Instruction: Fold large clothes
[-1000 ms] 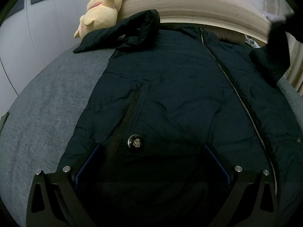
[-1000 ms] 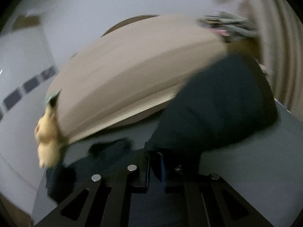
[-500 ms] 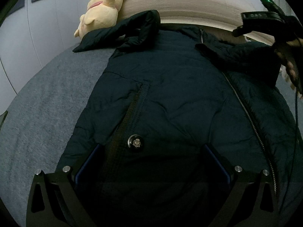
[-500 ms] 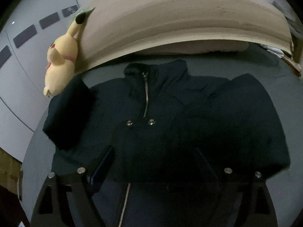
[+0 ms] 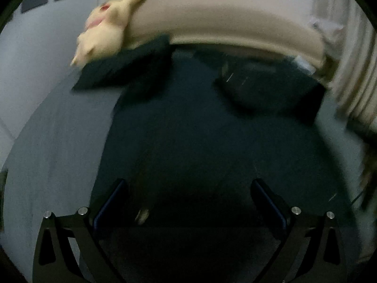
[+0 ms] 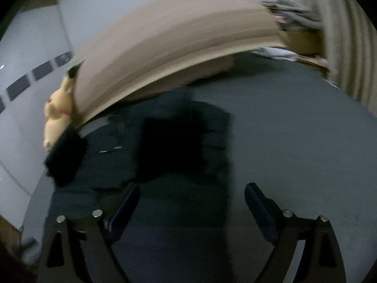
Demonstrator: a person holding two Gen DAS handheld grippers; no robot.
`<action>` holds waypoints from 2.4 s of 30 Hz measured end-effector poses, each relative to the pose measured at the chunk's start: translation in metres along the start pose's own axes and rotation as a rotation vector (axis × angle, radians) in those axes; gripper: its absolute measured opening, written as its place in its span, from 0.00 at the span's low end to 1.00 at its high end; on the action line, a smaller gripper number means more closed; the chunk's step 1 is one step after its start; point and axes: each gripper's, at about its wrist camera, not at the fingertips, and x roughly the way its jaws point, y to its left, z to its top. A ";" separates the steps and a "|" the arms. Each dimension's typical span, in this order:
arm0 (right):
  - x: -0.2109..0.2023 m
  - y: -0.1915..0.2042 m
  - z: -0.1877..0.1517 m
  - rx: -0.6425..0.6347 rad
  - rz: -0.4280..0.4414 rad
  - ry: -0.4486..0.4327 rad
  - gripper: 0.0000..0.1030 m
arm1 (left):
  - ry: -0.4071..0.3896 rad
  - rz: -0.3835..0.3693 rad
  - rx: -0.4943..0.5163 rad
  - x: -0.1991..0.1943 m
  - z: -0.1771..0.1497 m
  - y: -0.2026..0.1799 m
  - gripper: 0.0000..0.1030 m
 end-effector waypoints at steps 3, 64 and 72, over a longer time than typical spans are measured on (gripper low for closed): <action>0.002 -0.040 -0.006 0.065 -0.050 -0.002 0.90 | 0.013 -0.183 -0.064 0.015 0.051 -0.018 1.00; 0.195 -0.034 0.107 0.138 0.017 0.291 0.19 | 0.041 0.162 -0.096 0.144 0.098 0.071 0.13; 0.174 -0.003 0.110 0.014 -0.126 0.228 0.63 | 0.055 0.213 -0.038 0.156 0.099 0.063 0.14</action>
